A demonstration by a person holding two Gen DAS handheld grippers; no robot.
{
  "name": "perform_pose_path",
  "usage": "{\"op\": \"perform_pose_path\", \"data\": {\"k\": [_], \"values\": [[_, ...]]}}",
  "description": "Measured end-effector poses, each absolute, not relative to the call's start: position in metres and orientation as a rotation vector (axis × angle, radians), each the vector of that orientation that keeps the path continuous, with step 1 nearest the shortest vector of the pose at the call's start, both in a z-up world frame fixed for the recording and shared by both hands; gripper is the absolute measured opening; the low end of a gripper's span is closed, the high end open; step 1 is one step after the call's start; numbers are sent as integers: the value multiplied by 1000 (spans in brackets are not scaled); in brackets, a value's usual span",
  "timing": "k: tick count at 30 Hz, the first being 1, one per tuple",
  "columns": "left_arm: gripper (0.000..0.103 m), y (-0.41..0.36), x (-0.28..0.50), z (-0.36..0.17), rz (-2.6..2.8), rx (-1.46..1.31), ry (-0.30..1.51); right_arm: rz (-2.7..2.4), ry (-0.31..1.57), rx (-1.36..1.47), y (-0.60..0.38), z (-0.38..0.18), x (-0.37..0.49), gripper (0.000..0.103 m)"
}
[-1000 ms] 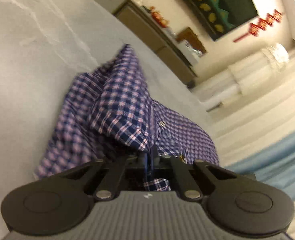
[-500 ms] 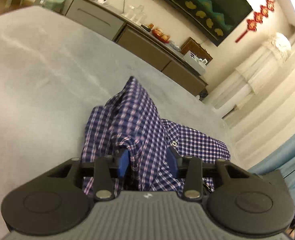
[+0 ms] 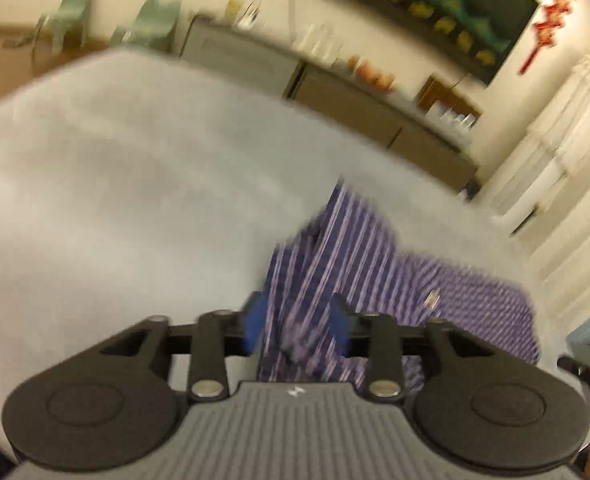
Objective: Fold clothes
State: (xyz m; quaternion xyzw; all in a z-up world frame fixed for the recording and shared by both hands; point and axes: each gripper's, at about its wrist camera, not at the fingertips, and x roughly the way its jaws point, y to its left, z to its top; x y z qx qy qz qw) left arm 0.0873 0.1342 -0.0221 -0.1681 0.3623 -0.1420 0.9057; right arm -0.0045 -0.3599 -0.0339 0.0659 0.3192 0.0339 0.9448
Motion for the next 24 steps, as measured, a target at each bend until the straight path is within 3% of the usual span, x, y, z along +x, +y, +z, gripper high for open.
{"op": "perform_pose_path", "data": {"k": [1,2,6,12,14,15,16,17,19,24], "values": [[66,131,102,-16,-323,-329,745,79,641,124,-364,-26,9,68],[70,124,123,-15,-357,-296,761,91,640,116,-368,-22,24,71],[70,93,203,-37,-419,-244,935,145,714,127,-381,-40,95,70],[70,78,245,-73,-472,-279,1011,143,731,291,-407,-83,135,62],[49,84,250,-85,-445,-344,1011,163,758,324,-409,-93,141,46],[30,87,253,-91,-434,-387,1031,153,780,305,-407,-97,144,25],[27,88,254,-95,-430,-403,1035,143,801,286,-405,-100,146,10],[26,88,255,-95,-428,-398,1033,133,823,267,-403,-104,148,10],[25,87,256,-97,-424,-385,1026,111,854,228,-399,-109,151,0],[29,93,259,-99,-422,-394,1028,33,773,115,-387,-96,140,0]]}}
